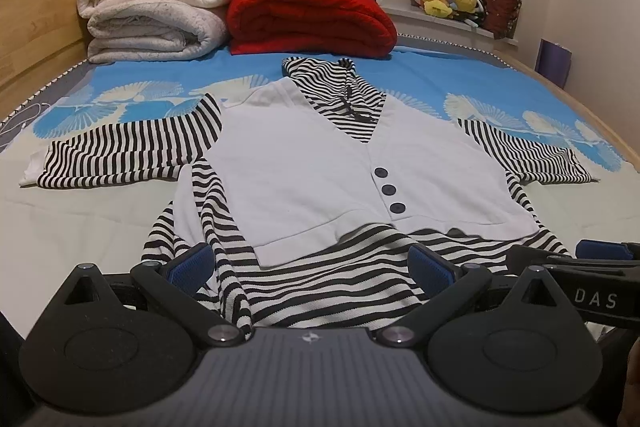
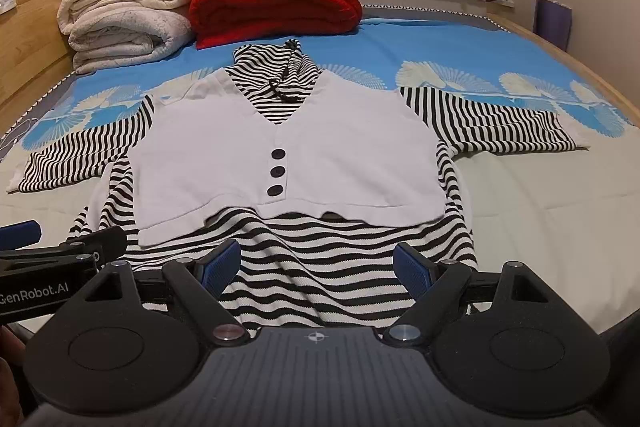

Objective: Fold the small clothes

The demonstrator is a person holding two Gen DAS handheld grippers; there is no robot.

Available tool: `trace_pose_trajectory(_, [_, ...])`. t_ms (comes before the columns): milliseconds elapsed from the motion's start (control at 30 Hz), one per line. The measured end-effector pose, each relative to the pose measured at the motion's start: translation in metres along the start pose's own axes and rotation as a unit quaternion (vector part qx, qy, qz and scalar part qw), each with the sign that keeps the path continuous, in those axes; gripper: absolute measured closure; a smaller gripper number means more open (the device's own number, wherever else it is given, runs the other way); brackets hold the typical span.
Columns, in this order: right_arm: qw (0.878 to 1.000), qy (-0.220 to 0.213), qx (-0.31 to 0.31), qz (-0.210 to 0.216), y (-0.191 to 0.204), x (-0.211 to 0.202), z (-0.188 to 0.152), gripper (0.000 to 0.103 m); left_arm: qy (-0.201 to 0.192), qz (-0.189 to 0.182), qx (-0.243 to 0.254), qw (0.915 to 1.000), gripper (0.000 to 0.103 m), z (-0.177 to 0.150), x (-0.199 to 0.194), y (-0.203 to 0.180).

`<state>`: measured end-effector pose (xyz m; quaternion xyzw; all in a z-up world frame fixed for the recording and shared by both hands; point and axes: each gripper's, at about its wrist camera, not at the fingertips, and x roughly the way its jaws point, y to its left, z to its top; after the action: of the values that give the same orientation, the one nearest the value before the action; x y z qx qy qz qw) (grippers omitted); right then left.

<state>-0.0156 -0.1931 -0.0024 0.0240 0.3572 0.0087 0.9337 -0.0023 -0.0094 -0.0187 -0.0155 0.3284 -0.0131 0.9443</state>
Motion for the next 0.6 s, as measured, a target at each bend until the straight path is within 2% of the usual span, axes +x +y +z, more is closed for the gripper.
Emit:
trace_pose_trajectory(367, [1.0,-0.014,0.002,0.006,0.0032,-0.002,-0.0006,0.019,0.005,-0.002,-0.003,1.0,0.0,-0.001,0.0017,-0.0002])
trace_pose_trajectory(600, [1.0,0.016,-0.004,-0.002,0.0029,-0.0001,0.0015,0.021,0.01,0.0,-0.004,0.9999,0.0,-0.0025,0.0038,-0.0001])
